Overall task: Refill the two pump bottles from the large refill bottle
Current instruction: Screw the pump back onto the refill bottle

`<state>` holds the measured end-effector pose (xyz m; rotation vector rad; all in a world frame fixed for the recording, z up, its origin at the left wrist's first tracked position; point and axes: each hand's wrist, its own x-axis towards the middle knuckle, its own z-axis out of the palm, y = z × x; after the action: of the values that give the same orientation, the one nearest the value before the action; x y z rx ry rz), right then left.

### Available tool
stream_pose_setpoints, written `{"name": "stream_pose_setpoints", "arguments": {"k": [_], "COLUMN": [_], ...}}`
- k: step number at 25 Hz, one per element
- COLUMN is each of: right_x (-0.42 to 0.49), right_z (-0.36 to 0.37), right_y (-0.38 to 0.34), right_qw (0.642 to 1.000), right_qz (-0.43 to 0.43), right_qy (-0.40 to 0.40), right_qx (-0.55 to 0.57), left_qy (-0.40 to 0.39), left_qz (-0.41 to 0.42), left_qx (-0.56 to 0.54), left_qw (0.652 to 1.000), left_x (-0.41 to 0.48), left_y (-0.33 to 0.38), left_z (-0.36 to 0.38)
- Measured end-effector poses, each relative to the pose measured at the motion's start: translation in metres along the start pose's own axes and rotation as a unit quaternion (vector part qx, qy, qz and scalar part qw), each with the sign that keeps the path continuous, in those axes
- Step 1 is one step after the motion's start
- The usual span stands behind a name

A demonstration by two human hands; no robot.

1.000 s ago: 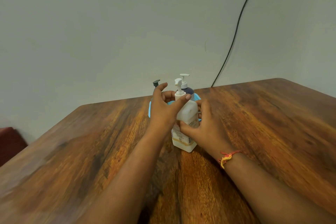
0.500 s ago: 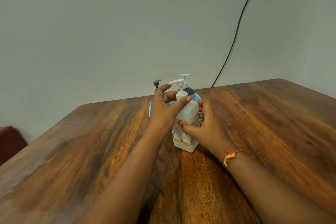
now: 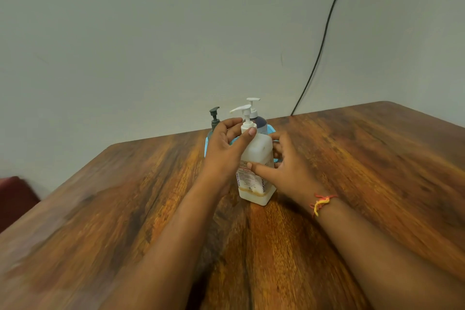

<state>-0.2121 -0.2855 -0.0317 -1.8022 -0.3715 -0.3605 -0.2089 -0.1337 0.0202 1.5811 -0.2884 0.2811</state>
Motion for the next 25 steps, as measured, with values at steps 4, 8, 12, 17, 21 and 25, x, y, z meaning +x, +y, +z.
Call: {"name": "stream_pose_setpoints", "arguments": {"k": [4,8,12,17,21,25], "right_x": [0.001,0.002,0.007,0.025,0.063,0.097], "right_z": [-0.001,-0.010,-0.028,-0.061,-0.116,-0.184], "right_y": [0.005,0.003,0.005,0.010,0.020,0.043], "right_qw": [1.000,0.998,0.988,0.959,0.947,0.931], "right_qz": [0.011,0.021,0.041,0.090,0.094,0.128], "right_qy": [0.003,0.053,0.140,0.254,0.309,0.326], "right_qx": [0.013,0.023,0.059,0.090,0.009,-0.103], "left_qy": [0.013,0.045,0.040,-0.068,-0.104,-0.117], "left_qz": [0.035,0.069,0.058,0.045,0.021,-0.032], "left_qx": [0.032,0.066,0.128,0.200,0.193,0.234], "left_qw": [0.999,0.994,0.989,0.976,0.975,0.965], "left_x": [-0.004,-0.015,-0.011,0.021,0.063,0.107], "left_y": [-0.006,-0.004,-0.002,-0.013,-0.024,-0.038], "left_z": [0.005,0.016,0.031,0.075,0.126,0.174]}}
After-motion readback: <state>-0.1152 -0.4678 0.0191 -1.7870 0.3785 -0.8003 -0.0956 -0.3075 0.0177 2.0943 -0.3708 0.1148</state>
